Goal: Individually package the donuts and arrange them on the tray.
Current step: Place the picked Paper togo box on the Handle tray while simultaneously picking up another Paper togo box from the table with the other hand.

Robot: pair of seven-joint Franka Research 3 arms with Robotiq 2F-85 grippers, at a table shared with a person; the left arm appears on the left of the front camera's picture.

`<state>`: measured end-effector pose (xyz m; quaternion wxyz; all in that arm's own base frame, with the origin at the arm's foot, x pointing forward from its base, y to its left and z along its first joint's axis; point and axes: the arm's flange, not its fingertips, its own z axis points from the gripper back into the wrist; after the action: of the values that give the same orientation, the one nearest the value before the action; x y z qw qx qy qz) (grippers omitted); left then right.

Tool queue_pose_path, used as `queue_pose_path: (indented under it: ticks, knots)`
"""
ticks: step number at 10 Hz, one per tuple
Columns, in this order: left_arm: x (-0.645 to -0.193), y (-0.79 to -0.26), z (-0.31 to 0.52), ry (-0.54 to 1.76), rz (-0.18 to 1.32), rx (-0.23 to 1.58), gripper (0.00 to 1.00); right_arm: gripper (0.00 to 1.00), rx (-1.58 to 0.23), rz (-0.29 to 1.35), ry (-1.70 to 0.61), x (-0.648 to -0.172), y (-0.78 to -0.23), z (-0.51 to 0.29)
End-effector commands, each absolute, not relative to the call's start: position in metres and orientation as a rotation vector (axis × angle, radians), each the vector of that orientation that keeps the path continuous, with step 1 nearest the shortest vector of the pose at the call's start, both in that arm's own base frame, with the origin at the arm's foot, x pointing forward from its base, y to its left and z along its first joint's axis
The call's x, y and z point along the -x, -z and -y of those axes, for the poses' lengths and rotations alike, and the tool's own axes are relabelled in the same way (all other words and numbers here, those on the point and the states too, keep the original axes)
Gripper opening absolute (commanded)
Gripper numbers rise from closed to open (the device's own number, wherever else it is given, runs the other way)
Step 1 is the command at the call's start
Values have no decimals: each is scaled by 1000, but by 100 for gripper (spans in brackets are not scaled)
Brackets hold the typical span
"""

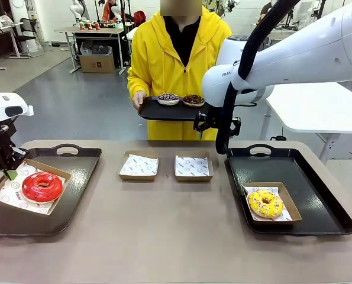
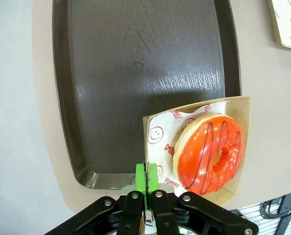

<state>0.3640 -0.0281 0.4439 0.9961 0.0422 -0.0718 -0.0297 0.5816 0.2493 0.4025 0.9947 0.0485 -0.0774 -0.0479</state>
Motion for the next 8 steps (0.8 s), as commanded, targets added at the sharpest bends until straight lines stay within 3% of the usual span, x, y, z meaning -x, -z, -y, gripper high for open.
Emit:
queue_pose_path:
  ticks: [1, 8]
  knots:
    - [-367, -437, 28, 47, 113, -99, 1, 100, -56, 135, 11, -568, -389, -251]
    - [-377, -396, 18, -20, 134, -59, 1, 100, -69, 59, 18, -560, -345, -249]
